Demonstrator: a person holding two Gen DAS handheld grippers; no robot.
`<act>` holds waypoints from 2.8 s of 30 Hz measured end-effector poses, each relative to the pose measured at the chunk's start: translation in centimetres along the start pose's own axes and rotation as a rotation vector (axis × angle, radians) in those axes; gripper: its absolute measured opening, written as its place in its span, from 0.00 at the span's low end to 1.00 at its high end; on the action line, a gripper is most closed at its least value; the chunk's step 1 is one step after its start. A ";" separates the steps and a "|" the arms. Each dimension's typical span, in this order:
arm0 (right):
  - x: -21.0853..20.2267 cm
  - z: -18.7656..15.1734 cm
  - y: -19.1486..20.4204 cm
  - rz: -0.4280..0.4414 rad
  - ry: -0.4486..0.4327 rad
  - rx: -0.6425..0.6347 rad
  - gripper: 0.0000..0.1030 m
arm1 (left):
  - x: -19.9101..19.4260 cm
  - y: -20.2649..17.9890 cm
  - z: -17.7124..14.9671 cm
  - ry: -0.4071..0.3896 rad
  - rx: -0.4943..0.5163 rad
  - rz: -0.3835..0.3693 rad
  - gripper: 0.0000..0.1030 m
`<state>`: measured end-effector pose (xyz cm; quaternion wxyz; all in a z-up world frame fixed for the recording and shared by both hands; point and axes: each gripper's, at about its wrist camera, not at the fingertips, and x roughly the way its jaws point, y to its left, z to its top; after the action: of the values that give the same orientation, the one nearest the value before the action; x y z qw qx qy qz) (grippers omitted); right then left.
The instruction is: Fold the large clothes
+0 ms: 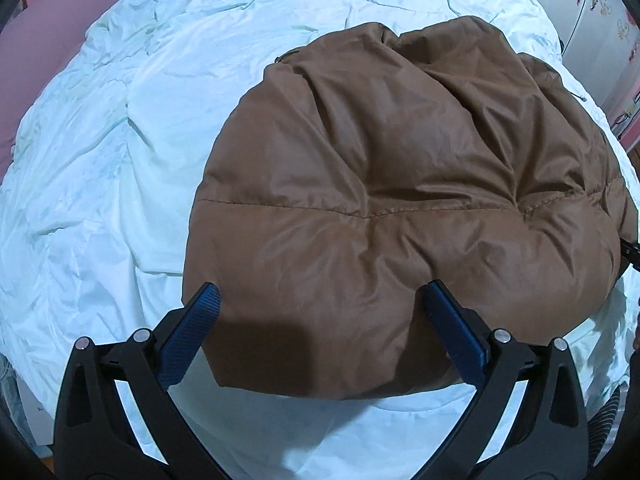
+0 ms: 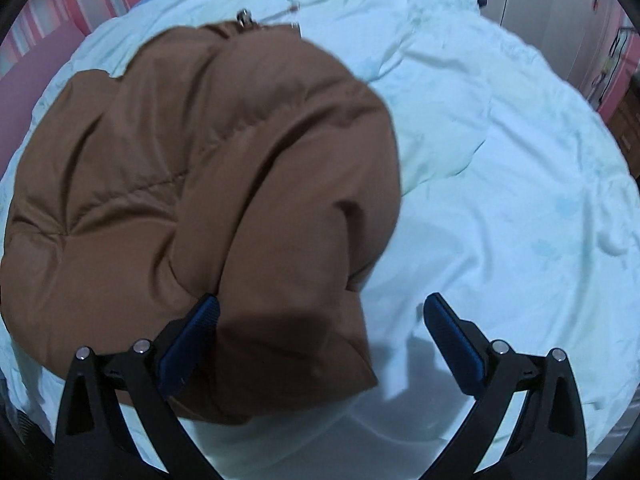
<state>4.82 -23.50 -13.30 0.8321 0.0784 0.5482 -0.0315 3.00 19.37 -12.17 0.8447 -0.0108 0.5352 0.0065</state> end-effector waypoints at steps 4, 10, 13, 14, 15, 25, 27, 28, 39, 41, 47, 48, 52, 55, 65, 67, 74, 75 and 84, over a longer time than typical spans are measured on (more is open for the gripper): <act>1.0 0.8 2.0 -0.071 -0.005 -0.073 0.98 | 0.5 0.4 -0.1 0.001 -0.012 -0.012 0.97; 3.2 2.4 3.2 -0.080 0.055 -0.055 0.98 | 1.8 -1.1 0.3 -0.001 -0.019 -0.014 0.97; 3.5 2.8 3.4 -0.079 0.062 -0.061 0.97 | 1.9 -0.7 0.1 -0.004 -0.024 -0.017 0.97; 3.5 2.8 3.4 -0.070 0.062 -0.059 0.93 | 1.9 -0.6 0.0 -0.004 -0.026 -0.018 0.97; 3.4 2.8 3.4 -0.062 0.061 -0.057 0.90 | 1.9 -0.5 -0.1 -0.004 -0.028 -0.020 0.97; 2.8 2.2 4.8 -0.078 0.021 -0.108 0.60 | 2.3 -1.6 -0.2 -0.005 -0.023 -0.016 0.97; 2.9 2.3 4.8 -0.088 0.019 -0.112 0.58 | 1.8 -1.4 0.1 -0.006 -0.023 -0.018 0.97; 2.8 2.2 4.9 -0.091 0.020 -0.112 0.58 | 1.6 -1.3 0.2 -0.006 -0.022 -0.018 0.97; 2.5 1.9 6.6 -0.103 0.034 -0.119 0.59 | -0.2 0.8 0.2 -0.021 -0.031 -0.019 0.97; 2.5 1.7 6.7 -0.103 0.034 -0.119 0.59 | -0.6 2.0 0.3 -0.022 -0.057 -0.037 0.97; 3.4 2.2 6.4 -0.108 0.036 -0.118 0.60 | -1.4 6.4 0.7 -0.042 -0.123 0.017 0.97; 3.4 2.3 6.5 -0.109 0.037 -0.119 0.61 | -1.3 7.1 0.9 -0.034 -0.125 0.010 0.97; 3.4 2.3 6.5 -0.109 0.040 -0.119 0.61 | -0.6 7.6 1.5 -0.004 -0.123 -0.076 0.97; 3.5 2.4 6.4 -0.111 0.042 -0.123 0.61 | 0.4 6.9 1.6 0.028 -0.070 -0.082 0.97; 3.7 2.5 6.9 -0.131 0.044 -0.133 0.63 | 6.0 5.8 1.3 0.158 -0.078 -0.144 0.97; 3.8 2.6 6.9 -0.130 0.044 -0.133 0.63 | 6.8 6.1 1.6 0.180 -0.103 -0.185 0.97; 3.8 2.8 6.7 -0.107 0.056 -0.134 0.64 | 7.1 5.6 3.1 0.176 -0.078 -0.187 0.97; 3.8 2.8 6.6 -0.096 0.057 -0.131 0.64 | 6.9 5.3 3.2 0.169 -0.075 -0.178 0.96; 2.7 3.7 5.8 -0.032 0.079 -0.129 0.46 | 6.0 5.8 4.3 0.189 -0.104 -0.263 0.69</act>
<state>10.08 -18.29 -13.82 0.8125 0.0168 0.5827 -0.0064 9.33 25.28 -15.79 0.7824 -0.1250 0.6051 -0.0775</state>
